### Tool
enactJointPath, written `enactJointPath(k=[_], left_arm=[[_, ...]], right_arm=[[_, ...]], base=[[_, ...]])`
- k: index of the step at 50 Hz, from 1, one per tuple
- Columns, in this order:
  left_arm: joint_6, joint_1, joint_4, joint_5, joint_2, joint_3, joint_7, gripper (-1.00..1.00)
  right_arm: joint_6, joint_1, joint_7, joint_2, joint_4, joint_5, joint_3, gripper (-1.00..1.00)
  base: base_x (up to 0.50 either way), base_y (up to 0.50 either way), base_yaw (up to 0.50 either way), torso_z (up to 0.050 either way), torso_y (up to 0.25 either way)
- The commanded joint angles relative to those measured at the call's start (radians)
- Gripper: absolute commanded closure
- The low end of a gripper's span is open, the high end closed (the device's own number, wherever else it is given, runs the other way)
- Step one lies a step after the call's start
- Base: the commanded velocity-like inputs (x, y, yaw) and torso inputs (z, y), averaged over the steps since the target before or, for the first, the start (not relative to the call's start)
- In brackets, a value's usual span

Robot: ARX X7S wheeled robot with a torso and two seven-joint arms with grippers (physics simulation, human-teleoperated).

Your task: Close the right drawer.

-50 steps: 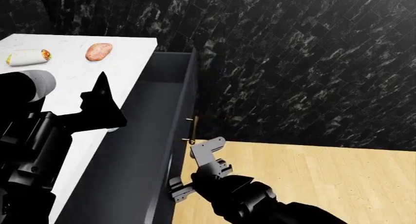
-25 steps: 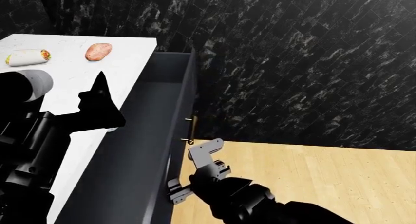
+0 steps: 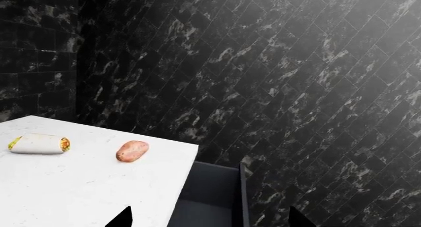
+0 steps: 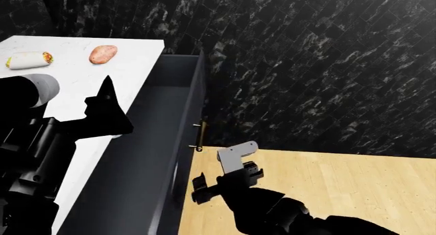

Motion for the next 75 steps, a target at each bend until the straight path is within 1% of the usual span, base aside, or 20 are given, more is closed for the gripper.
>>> enactJointPath(k=[1, 5, 6, 7, 12, 16, 18, 19, 23, 24, 32, 38, 45, 46, 51, 54, 59, 60, 64, 75], left_arm=[[0.001, 0.000, 0.006, 0.002, 0.000, 0.008, -0.008, -1.00], [0.002, 0.001, 0.006, 0.001, -0.002, 0.009, -0.010, -1.00], [0.002, 0.002, 0.007, 0.003, -0.002, 0.010, -0.009, -1.00], [0.002, 0.002, 0.007, 0.003, -0.002, 0.010, -0.009, -1.00], [0.003, 0.002, 0.008, 0.005, -0.001, 0.013, -0.011, -1.00], [0.006, 0.001, 0.009, -0.002, -0.005, 0.010, -0.014, -1.00], [0.008, 0.003, 0.009, -0.001, -0.006, 0.010, -0.014, -1.00], [0.009, 0.003, 0.010, -0.004, -0.006, 0.009, -0.013, -1.00], [0.007, 0.004, 0.009, 0.003, -0.002, 0.018, -0.011, -1.00], [0.006, 0.009, 0.015, 0.009, 0.001, 0.023, -0.007, -1.00], [-0.010, 0.000, 0.038, 0.009, 0.029, 0.072, -0.027, -1.00], [-0.026, -0.028, 0.044, -0.005, 0.070, 0.130, -0.058, -1.00], [-0.045, -0.227, 0.032, -0.162, 0.128, 0.228, -0.227, -1.00], [-0.043, -0.255, 0.028, -0.180, 0.147, 0.246, -0.252, -1.00], [-0.043, -0.309, 0.026, -0.216, 0.218, 0.317, -0.319, -1.00], [-0.052, -0.355, 0.006, -0.226, 0.292, 0.389, -0.360, -1.00], [-0.070, -0.344, -0.015, -0.185, 0.357, 0.456, -0.360, -1.00], [-0.078, -0.326, -0.022, -0.167, 0.383, 0.486, -0.352, -1.00], [-0.081, -0.293, -0.057, -0.125, 0.431, 0.533, -0.327, -1.00], [-0.114, -0.245, -0.127, 0.009, 0.502, 0.656, -0.291, -1.00]], right_arm=[[0.000, 0.030, 0.259, 0.254, -0.401, -0.022, 0.001, -1.00], [0.020, 0.063, 0.351, 0.349, -0.555, -0.020, 0.009, -1.00], [0.014, 0.072, 0.368, 0.392, -0.624, 0.003, 0.027, -1.00], [0.014, 0.072, 0.369, 0.393, -0.626, 0.003, 0.027, -1.00], [0.101, 0.178, 0.488, 0.526, -0.854, 0.052, 0.046, -1.00], [0.127, 0.220, 0.534, 0.594, -0.952, 0.084, 0.063, -1.00], [0.138, 0.247, 0.562, 0.653, -1.028, 0.115, 0.080, -1.00], [0.142, 0.267, 0.586, 0.702, -1.076, 0.140, 0.094, -1.00], [0.154, 0.299, 0.615, 0.807, -1.166, 0.176, 0.115, -1.00], [0.159, 0.314, 0.626, 0.847, -1.194, 0.183, 0.125, -1.00], [0.161, 0.367, 0.642, 1.013, -1.303, 0.235, 0.172, -1.00], [0.173, 0.404, 0.658, 1.074, -1.354, 0.267, 0.200, -1.00], [0.181, 0.414, 0.663, 1.078, -1.366, 0.272, 0.208, -1.00], [0.181, 0.414, 0.664, 1.078, -1.367, 0.273, 0.208, -1.00], [0.177, 0.414, 0.662, 1.091, -1.371, 0.276, 0.212, -1.00], [0.173, 0.416, 0.655, 1.105, -1.376, 0.278, 0.217, -1.00], [0.164, 0.416, 0.649, 1.131, -1.383, 0.281, 0.223, -1.00], [0.162, 0.417, 0.648, 1.139, -1.386, 0.283, 0.225, -1.00], [0.154, 0.413, 0.645, 1.150, -1.386, 0.282, 0.226, -1.00], [0.147, 0.411, 0.644, 1.163, -1.389, 0.286, 0.232, -1.00]], base=[[0.00, 0.00, 0.00, 0.000, 0.000], [0.00, 0.00, 0.00, 0.000, 0.000], [0.00, 0.00, 0.00, 0.000, 0.000], [0.00, 0.00, 0.00, 0.000, 0.000], [0.00, 0.00, 0.00, 0.000, 0.000], [0.00, 0.00, 0.00, 0.000, 0.000], [0.00, 0.00, 0.00, 0.000, 0.000], [0.00, 0.00, 0.00, 0.000, 0.000], [0.00, 0.00, 0.00, 0.000, 0.000], [0.00, 0.00, 0.00, 0.000, 0.000], [0.00, 0.00, 0.00, 0.000, 0.000], [0.00, 0.00, 0.00, 0.000, 0.000], [0.00, 0.00, 0.00, 0.000, 0.000], [0.00, 0.00, 0.00, 0.000, 0.000], [0.00, 0.00, 0.00, 0.000, 0.000], [0.00, 0.00, 0.00, 0.000, 0.000], [0.00, 0.00, 0.00, 0.000, 0.000], [0.00, 0.00, 0.00, 0.000, 0.000], [0.00, 0.00, 0.00, 0.000, 0.000], [0.00, 0.00, 0.00, 0.000, 0.000]])
